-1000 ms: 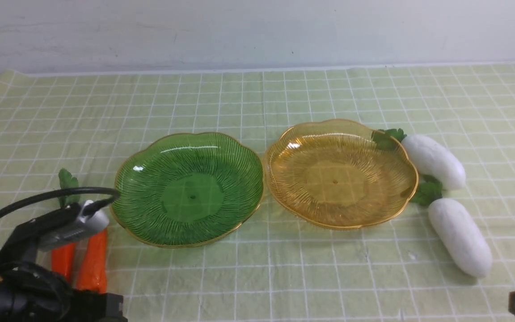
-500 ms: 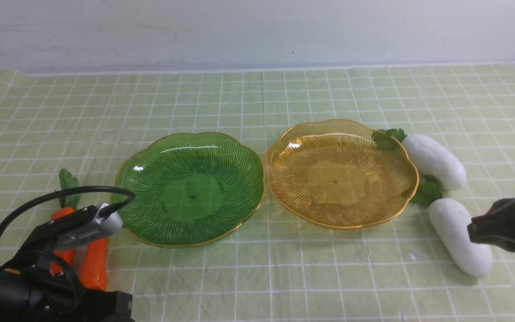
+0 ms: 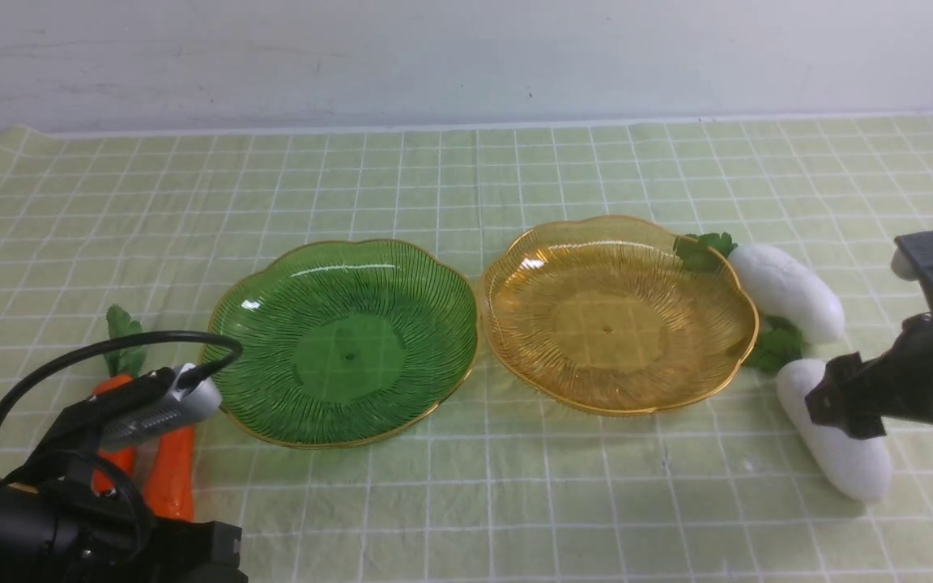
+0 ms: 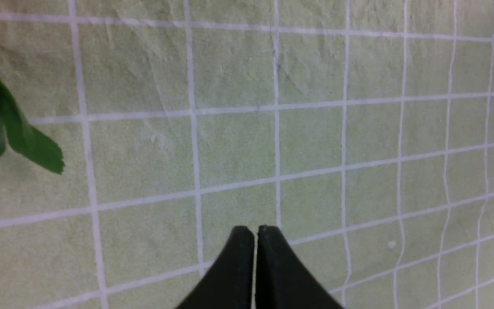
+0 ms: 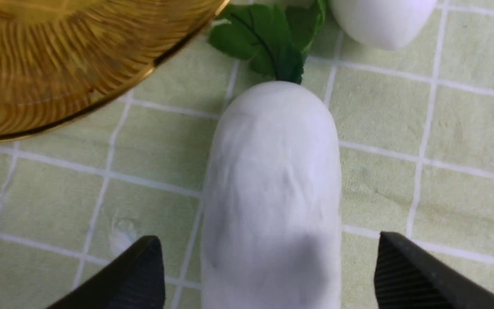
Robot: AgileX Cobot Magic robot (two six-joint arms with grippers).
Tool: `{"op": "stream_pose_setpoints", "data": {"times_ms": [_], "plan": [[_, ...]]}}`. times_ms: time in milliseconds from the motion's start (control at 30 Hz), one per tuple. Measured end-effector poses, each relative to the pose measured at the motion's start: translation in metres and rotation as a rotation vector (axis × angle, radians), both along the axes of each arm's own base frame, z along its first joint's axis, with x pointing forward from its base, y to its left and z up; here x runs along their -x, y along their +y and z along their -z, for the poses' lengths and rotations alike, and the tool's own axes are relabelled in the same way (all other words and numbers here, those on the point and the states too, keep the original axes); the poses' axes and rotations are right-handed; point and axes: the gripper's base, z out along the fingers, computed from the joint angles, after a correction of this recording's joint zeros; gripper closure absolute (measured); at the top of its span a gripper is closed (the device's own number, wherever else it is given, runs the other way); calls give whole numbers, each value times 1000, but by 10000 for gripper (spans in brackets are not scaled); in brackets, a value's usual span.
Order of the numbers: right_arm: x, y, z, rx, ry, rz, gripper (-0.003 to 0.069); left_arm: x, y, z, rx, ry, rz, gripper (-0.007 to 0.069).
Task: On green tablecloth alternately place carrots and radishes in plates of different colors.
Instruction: 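Place the white radish on the plate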
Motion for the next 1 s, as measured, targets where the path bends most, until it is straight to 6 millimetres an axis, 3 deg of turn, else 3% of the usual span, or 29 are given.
{"op": "stream_pose_setpoints", "data": {"times_ms": [233, 300, 400, 500, 667, 767, 1000], "plan": [[-6, 0, 40, 1, 132, 2, 78, 0, 0, 0, 0, 0, 0, 631], [-7, 0, 42, 3, 139, -1, 93, 0, 0, 0, 0, 0, 0, 631], [-8, 1, 40, -8, 161, -1, 182, 0, 0, 0, 0, 0, 0, 631], [-10, 2, 36, -13, 190, -20, 192, 0, 0, 0, 0, 0, 0, 631], [-19, 6, 13, -34, 291, -78, 192, 0, 0, 0, 0, 2, 3, 631], [-28, 9, -20, -80, 391, -82, 192, 0, 0, 0, 1, 4, 4, 631], [-50, 19, -65, -198, 297, -73, 192, 0, 0, 0, 0, 2, 7, 631]]}}
